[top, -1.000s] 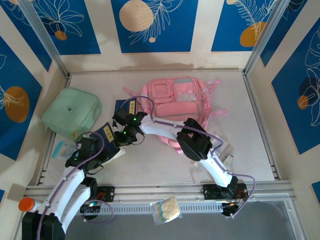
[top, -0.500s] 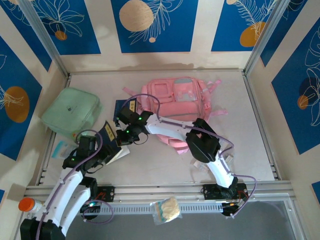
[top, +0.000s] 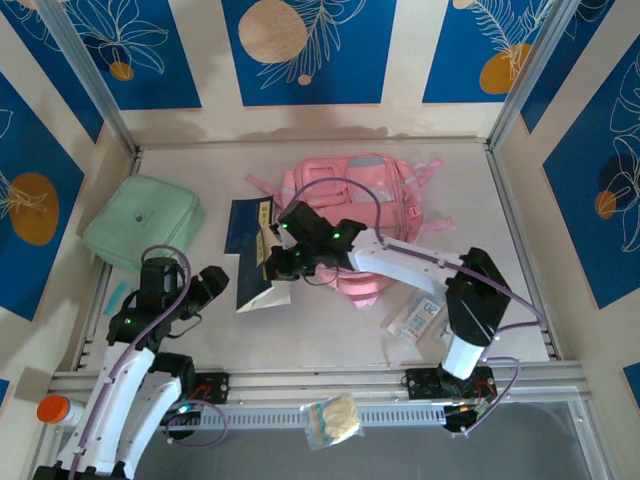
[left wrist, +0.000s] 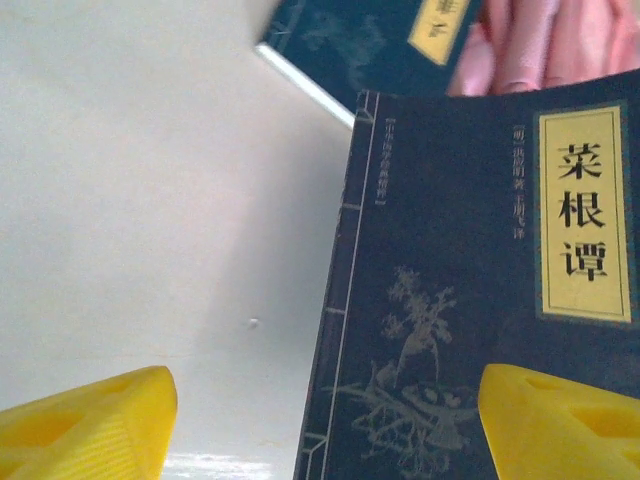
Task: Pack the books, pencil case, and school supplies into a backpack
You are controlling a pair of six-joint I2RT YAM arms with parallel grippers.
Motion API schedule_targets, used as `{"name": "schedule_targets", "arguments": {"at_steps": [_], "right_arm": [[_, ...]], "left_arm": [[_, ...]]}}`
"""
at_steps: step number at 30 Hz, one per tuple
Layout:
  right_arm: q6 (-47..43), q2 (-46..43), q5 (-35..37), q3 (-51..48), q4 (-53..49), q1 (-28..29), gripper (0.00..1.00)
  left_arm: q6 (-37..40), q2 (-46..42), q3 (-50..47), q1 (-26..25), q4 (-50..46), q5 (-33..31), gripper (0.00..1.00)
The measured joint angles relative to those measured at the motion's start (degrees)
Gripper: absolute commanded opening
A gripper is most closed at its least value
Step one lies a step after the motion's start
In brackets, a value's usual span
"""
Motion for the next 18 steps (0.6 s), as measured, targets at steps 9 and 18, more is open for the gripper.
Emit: {"name": "schedule_targets", "arguments": {"at_steps": [9,18], "right_arm": [[-0.15,-10.47,-2.84,-1.92,1.42,-5.75,0.0],[-0.72,-17.84,-9.57,-4.48,4.37,-14.25,0.0]], "left_arm": [[-6.47,2.86,2.99,0.0,7.74,10.12,0.91],[-17.62,10.95,3.02,-0.26,26.86,19.93,0.99]]}}
